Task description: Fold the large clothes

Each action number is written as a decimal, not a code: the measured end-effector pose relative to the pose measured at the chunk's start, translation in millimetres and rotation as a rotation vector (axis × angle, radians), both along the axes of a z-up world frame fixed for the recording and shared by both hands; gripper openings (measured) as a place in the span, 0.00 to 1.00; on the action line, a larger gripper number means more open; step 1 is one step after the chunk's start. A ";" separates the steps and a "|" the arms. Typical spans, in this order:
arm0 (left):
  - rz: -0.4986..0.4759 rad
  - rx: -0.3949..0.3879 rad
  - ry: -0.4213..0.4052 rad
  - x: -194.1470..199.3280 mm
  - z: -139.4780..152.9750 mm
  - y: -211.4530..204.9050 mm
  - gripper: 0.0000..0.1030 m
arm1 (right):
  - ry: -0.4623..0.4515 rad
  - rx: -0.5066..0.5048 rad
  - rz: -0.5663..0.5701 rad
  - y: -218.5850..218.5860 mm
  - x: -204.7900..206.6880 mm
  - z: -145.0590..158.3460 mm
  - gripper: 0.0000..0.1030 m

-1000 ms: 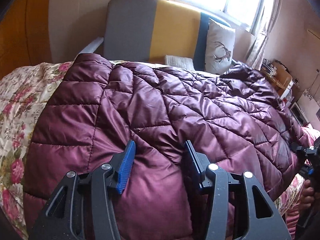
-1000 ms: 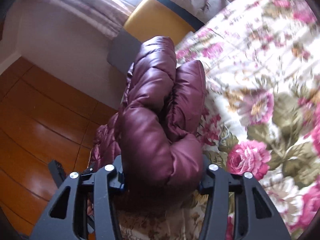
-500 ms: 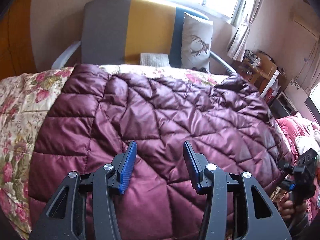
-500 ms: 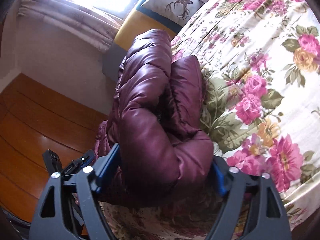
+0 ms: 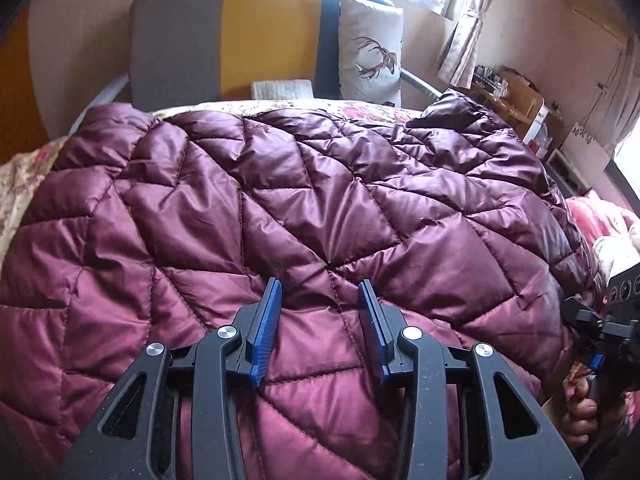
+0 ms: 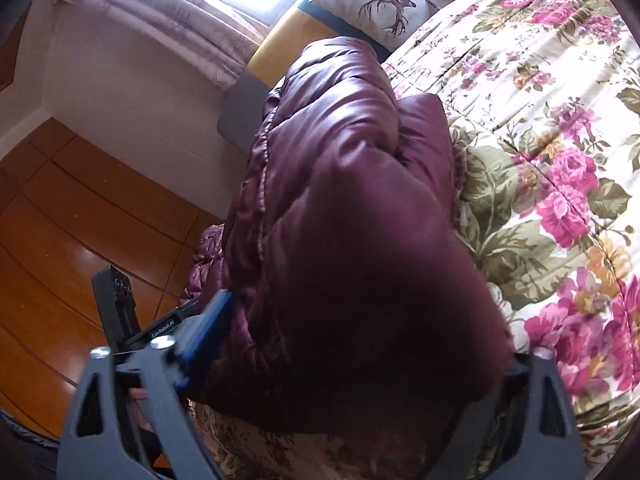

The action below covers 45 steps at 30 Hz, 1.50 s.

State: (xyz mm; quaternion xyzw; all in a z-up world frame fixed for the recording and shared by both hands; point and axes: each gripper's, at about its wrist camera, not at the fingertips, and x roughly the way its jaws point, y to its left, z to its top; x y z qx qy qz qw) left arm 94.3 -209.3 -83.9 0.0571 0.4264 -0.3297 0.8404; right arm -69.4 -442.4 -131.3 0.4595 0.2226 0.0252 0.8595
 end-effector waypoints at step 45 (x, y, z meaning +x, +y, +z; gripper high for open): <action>0.220 -0.526 0.242 63.9 -8.4 271.8 0.17 | 0.049 -1.091 0.519 370.9 152.9 136.6 0.42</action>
